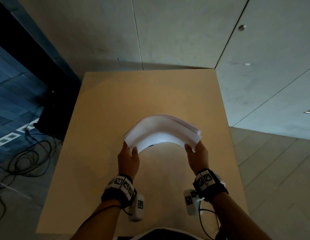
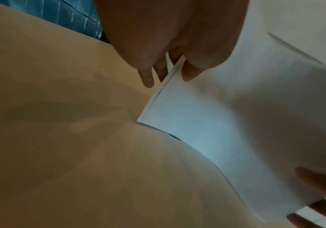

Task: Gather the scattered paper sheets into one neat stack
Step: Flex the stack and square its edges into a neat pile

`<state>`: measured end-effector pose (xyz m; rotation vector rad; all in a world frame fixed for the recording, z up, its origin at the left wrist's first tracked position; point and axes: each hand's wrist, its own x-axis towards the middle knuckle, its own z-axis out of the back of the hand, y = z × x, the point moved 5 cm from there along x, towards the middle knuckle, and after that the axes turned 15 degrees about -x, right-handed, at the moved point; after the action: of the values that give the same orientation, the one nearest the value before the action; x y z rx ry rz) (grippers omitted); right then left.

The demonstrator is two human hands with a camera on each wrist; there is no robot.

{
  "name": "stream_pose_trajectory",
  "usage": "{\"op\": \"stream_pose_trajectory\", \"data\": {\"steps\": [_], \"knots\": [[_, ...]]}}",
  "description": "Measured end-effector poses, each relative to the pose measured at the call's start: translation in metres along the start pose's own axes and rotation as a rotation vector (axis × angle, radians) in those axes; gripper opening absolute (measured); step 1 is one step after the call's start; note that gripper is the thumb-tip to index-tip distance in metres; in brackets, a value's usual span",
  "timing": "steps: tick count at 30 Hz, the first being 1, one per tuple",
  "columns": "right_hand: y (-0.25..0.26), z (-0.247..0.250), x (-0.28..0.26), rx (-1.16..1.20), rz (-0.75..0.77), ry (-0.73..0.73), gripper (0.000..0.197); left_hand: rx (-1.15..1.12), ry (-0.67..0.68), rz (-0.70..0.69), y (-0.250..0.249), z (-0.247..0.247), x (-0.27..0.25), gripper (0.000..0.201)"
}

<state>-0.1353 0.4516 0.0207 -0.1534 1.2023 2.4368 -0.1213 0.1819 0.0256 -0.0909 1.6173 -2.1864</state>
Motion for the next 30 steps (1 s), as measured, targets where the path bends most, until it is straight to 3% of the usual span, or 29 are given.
{"op": "stream_pose_trajectory", "data": {"steps": [5, 10, 17, 26, 30], "knots": [[-0.009, -0.005, 0.004, -0.12, -0.032, -0.003, 0.029, 0.013, -0.031, 0.015, 0.0, 0.001, 0.006, 0.033], [0.002, 0.008, 0.001, -0.14, 0.006, -0.049, 0.028, 0.002, -0.089, -0.09, -0.018, 0.008, 0.007, 0.028], [-0.02, -0.005, 0.007, -0.208, -0.03, 0.065, 0.035, 0.071, 0.053, 0.031, 0.004, 0.004, 0.013, 0.032], [-0.012, 0.011, 0.008, -0.242, -0.03, -0.003, 0.024, 0.106, -0.033, -0.144, -0.017, 0.014, 0.012, 0.027], [-0.018, -0.002, 0.007, -0.292, -0.023, 0.071, 0.025, 0.132, 0.039, -0.079, -0.002, 0.005, 0.009, 0.028]]}}
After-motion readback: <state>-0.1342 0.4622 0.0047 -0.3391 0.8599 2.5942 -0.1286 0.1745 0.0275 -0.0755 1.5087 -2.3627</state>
